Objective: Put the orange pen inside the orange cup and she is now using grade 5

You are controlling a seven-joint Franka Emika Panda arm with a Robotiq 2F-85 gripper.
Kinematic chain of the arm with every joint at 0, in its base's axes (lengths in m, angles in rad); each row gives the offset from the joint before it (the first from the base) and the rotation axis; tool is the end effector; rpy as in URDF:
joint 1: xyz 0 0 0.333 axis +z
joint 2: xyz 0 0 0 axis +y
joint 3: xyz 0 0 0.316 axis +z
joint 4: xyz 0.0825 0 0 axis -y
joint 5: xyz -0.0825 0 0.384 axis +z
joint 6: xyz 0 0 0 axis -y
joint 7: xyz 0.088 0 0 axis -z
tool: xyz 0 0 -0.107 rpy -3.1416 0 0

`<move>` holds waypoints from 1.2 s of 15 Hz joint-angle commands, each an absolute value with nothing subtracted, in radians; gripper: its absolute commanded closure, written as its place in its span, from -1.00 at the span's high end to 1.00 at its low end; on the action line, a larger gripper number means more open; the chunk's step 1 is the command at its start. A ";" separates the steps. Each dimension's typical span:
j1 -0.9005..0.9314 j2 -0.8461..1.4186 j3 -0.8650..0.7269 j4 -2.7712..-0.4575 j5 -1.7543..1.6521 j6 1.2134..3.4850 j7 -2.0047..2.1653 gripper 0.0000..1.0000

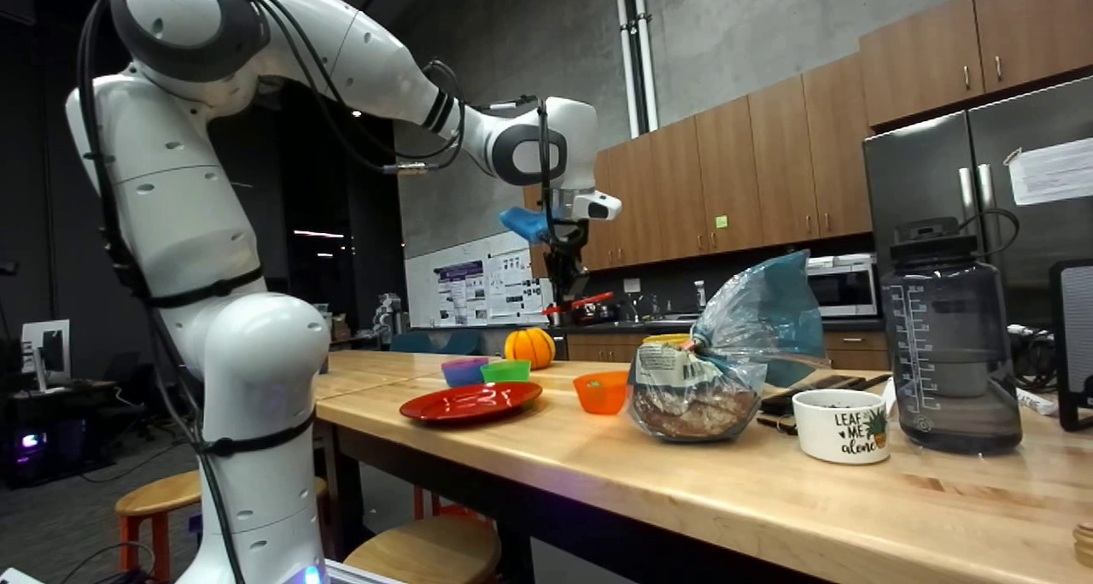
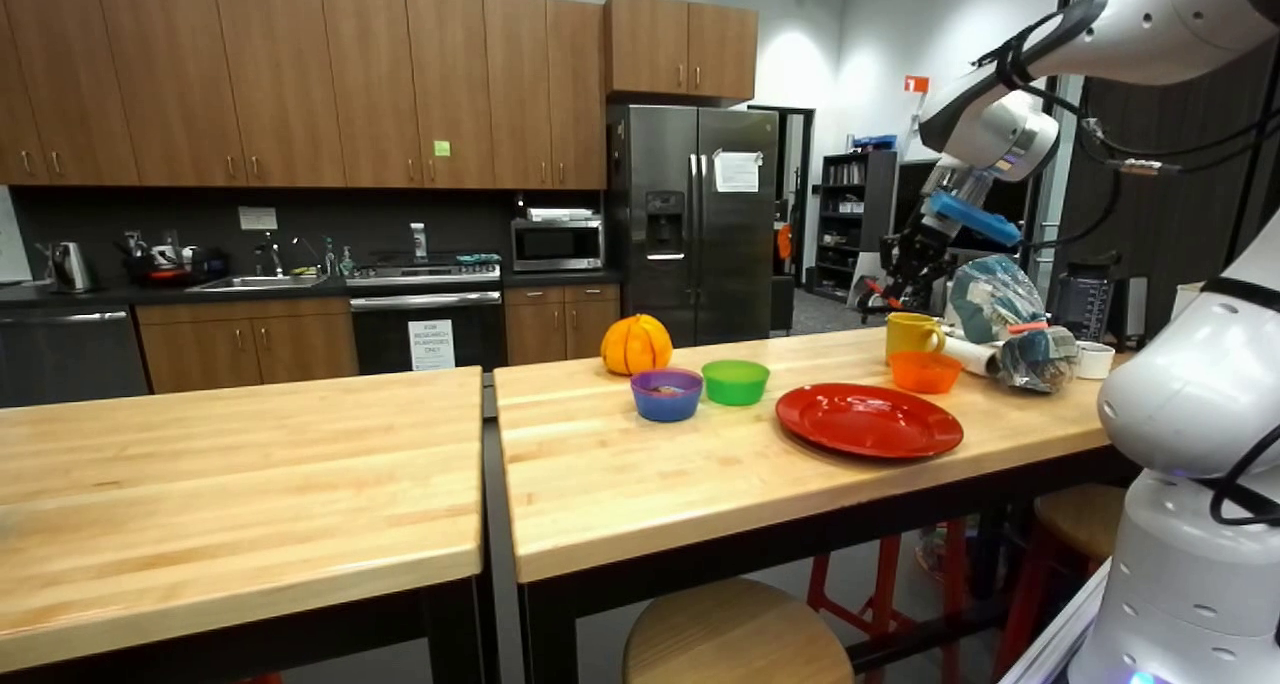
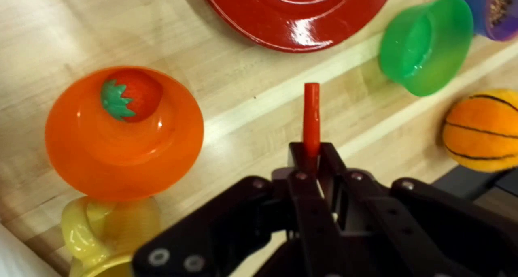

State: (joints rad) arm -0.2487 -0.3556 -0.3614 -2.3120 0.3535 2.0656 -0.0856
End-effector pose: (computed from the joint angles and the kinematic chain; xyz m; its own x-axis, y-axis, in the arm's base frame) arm 0.3802 -0.2552 0.4876 0.7731 -0.6296 0.0769 -0.5454 -0.7218 -0.4260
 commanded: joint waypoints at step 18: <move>-0.424 -0.226 -0.488 -2.214 0.828 1.818 0.235 -0.94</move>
State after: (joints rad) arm -0.3881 -0.2220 -0.4791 -2.2247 0.7934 1.8638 0.1810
